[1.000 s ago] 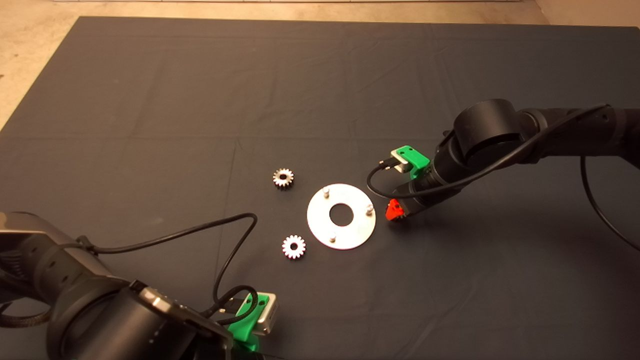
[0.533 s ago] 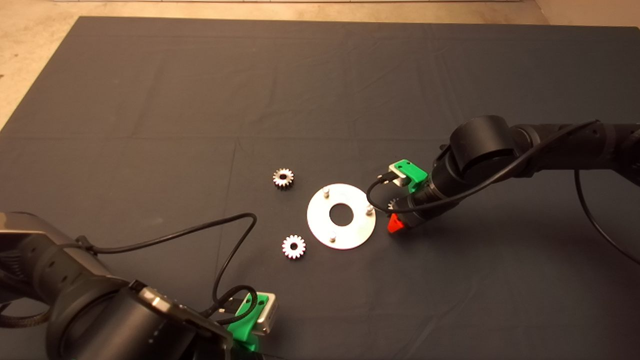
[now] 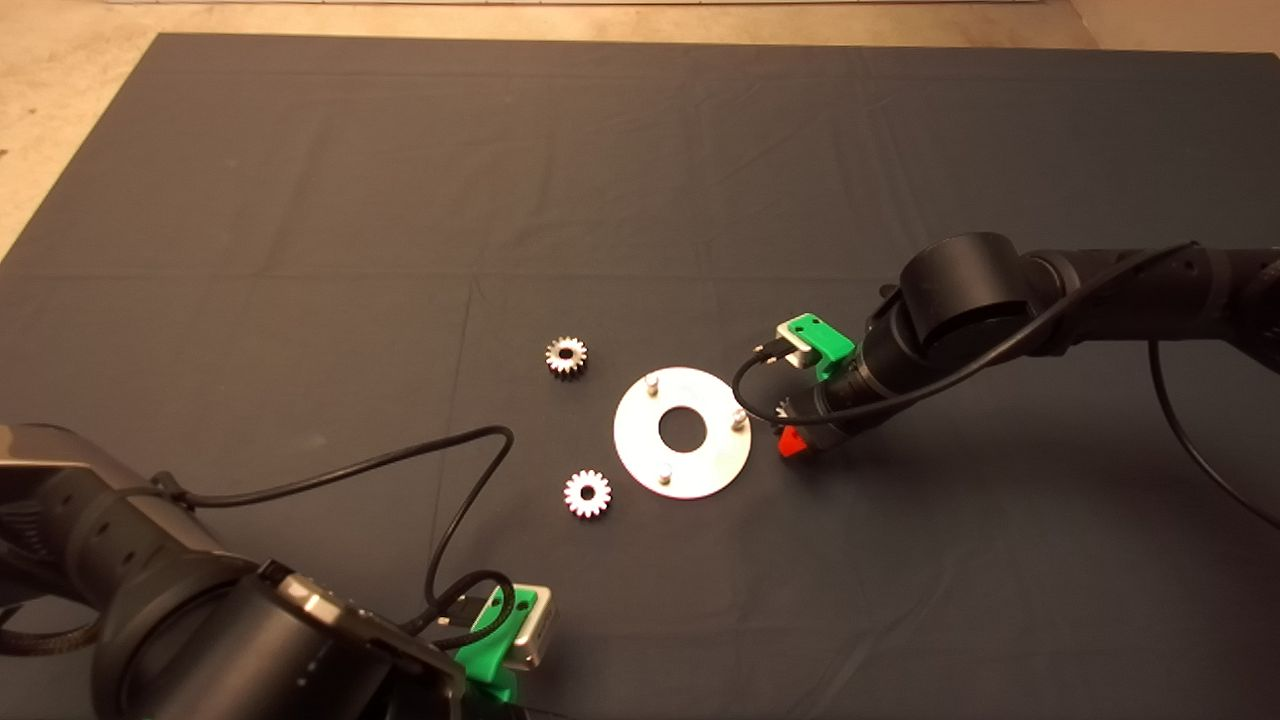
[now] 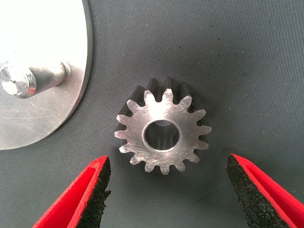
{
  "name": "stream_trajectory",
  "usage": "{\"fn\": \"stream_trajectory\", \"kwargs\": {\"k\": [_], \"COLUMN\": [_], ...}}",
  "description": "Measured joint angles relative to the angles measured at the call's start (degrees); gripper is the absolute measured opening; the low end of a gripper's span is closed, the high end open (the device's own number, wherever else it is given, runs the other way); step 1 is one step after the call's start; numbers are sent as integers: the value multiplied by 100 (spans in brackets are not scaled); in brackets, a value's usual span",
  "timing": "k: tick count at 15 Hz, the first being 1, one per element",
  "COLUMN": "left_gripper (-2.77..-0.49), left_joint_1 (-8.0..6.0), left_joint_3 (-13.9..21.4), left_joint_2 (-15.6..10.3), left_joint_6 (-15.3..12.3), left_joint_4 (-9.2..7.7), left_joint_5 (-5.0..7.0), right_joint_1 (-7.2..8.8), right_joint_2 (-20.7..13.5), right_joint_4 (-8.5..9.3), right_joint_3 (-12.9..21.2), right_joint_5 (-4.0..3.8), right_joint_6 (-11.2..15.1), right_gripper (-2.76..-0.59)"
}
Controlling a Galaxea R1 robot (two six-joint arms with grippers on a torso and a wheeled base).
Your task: Install three planetary gears onto the carrier pins
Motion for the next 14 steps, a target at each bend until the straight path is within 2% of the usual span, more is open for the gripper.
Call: {"fn": "stream_trajectory", "kwargs": {"k": [4,7,9,11,14], "left_gripper": [-49,-49,-49,-49,-49], "left_joint_1": [0,0,0,0,0], "left_joint_3": [0,0,0,0,0], "left_joint_2": [0,1,1,0,0], "left_joint_6": [-2,0,0,0,0], "left_joint_4": [0,0,0,0,-2], "left_joint_5": [0,-1,0,-1,0], "right_joint_1": [0,0,0,0,0], "right_joint_2": [2,17,17,16,16], "right_joint_4": [-41,-165,-191,-274,-297], "right_joint_3": [7,7,7,7,102], "right_joint_5": [4,24,30,30,48], "right_joint_6": [0,-6,-22,-20,-20], "right_gripper": [-155,-155,-169,-169,-169]}}
